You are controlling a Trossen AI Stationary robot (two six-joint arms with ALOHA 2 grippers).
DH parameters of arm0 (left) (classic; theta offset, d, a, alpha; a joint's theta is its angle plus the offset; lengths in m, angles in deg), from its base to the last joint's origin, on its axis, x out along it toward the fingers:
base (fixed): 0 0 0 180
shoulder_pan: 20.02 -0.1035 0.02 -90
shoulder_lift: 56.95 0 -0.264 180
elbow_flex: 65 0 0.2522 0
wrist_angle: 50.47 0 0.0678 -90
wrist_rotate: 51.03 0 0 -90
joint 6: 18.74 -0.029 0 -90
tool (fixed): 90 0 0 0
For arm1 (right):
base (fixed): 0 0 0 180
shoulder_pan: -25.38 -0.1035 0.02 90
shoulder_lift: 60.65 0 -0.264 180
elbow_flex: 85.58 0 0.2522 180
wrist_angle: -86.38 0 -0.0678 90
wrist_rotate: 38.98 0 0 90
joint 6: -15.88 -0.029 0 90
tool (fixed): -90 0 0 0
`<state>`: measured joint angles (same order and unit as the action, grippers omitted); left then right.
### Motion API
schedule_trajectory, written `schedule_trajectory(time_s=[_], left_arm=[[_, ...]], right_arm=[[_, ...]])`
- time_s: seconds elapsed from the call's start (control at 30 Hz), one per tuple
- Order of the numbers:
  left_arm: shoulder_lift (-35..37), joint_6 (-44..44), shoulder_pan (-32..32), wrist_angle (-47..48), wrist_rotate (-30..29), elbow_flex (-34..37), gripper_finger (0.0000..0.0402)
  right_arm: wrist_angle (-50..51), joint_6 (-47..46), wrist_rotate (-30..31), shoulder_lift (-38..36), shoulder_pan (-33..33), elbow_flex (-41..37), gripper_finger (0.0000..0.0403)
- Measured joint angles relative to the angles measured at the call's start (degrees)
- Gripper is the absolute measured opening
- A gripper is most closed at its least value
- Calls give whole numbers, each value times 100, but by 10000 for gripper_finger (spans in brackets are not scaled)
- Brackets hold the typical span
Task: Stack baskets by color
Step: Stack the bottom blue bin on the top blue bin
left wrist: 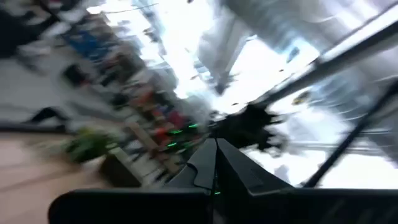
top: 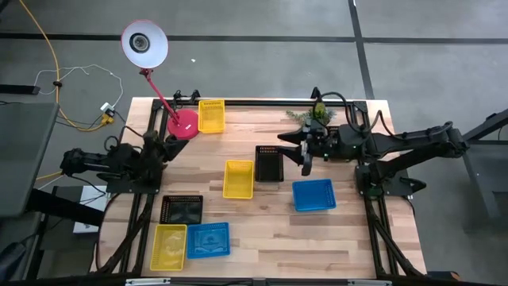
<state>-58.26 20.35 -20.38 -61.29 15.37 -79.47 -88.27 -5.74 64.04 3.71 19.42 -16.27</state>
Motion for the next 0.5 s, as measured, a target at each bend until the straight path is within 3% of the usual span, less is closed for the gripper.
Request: schedule_trajectory(time_s=[0.2, 0.37, 0.5], left_arm=[[-1002, -47, 30, -733, 590, -614, 1], [-2404, -515, 184, -139, 1121, -1878, 12], [-3466, -659, 361, 922, 1856, -3137, 54]], right_arm=[[61, 399, -30, -65, 0, 0, 220], [81, 789, 39, -227, 0, 0, 220], [102, 804, 9, -478, 0, 0, 220]])
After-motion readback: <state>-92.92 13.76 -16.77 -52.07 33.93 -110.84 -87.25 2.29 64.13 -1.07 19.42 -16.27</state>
